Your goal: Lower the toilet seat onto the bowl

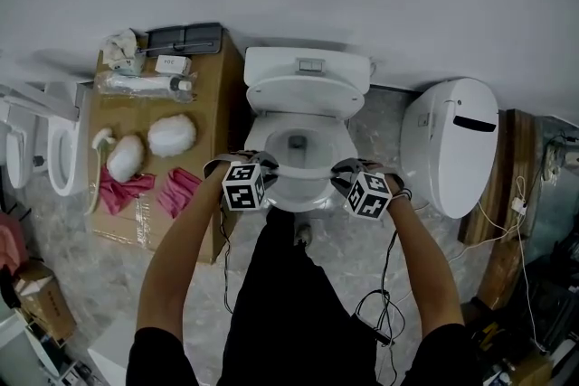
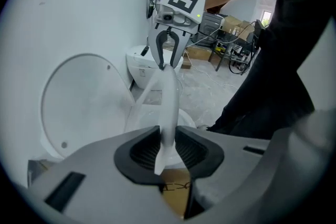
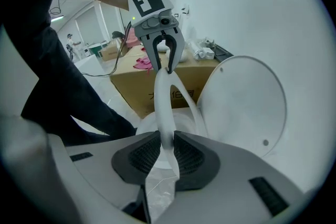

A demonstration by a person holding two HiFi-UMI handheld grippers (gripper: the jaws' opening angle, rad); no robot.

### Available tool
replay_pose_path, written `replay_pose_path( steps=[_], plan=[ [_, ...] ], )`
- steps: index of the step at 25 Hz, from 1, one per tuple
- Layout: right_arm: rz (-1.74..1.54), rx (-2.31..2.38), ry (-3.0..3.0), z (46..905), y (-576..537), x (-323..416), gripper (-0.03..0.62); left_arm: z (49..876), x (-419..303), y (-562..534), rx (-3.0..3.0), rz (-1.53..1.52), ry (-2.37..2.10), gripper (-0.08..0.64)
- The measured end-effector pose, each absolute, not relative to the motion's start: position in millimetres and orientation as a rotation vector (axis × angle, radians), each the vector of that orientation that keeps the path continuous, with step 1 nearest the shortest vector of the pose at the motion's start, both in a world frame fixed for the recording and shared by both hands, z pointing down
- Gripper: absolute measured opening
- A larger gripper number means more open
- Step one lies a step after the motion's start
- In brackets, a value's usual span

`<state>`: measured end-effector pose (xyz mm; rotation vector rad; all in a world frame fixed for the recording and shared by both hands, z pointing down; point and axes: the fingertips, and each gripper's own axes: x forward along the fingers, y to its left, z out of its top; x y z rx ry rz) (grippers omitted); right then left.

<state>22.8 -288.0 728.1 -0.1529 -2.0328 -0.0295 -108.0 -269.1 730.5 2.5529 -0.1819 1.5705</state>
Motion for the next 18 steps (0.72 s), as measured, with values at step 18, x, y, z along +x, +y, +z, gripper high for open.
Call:
replay_pose_path(
  steps=[18],
  plan=[
    [-0.080, -0.260, -1.966, 846, -163, 41, 0.151, 845, -88, -143, 2.554, 1.700, -0.092, 0.130]
  ],
)
